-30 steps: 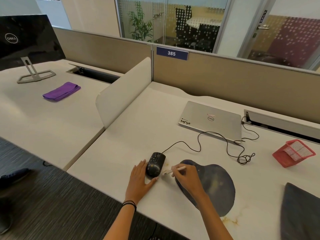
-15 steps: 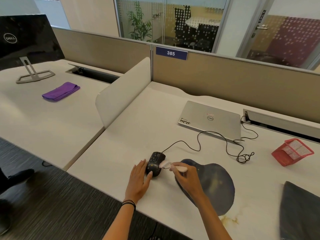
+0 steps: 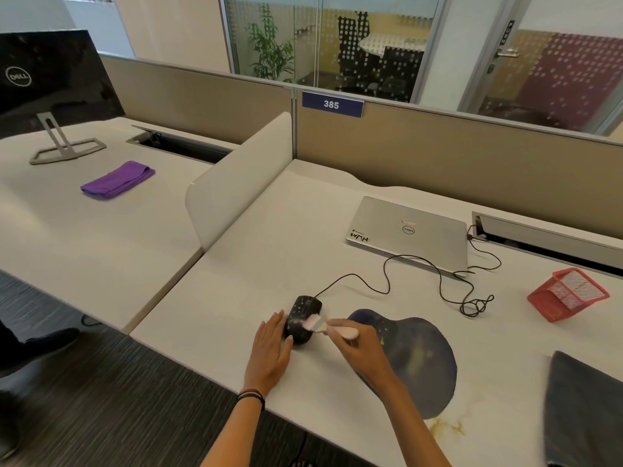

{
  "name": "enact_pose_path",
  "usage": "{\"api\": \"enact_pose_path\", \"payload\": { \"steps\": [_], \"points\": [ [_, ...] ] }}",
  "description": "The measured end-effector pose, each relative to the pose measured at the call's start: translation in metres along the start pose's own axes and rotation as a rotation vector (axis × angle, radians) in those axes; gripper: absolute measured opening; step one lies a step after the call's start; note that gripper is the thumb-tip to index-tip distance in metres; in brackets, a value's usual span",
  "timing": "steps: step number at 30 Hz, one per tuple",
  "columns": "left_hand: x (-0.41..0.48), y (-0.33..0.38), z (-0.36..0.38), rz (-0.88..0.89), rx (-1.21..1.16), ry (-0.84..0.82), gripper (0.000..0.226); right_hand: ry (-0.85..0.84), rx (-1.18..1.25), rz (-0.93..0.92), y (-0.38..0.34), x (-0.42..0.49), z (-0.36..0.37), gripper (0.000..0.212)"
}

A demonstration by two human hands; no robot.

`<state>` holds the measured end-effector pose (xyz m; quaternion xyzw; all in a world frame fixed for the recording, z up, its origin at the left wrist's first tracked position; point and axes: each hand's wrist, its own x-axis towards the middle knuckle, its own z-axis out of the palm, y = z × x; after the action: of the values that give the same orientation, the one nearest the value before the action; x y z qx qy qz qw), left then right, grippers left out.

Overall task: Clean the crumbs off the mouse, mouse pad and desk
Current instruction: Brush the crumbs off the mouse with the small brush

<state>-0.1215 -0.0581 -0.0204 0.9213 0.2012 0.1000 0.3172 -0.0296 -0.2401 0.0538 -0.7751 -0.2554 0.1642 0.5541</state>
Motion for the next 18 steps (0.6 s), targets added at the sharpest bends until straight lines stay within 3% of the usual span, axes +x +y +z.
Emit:
{"api": "enact_pose_path", "payload": {
  "steps": [10, 18],
  "points": [
    [0.0, 0.0016, -0.0016, 0.004, -0.007, 0.009, 0.05, 0.011, 0.025, -0.054, 0.0008, -0.0004, 0.0015, 0.02],
    [0.0002, 0.0016, -0.001, -0.006, -0.021, 0.008, 0.049, -0.05, -0.136, -0.086, 0.0039, -0.0031, 0.0016, 0.02]
  ]
}}
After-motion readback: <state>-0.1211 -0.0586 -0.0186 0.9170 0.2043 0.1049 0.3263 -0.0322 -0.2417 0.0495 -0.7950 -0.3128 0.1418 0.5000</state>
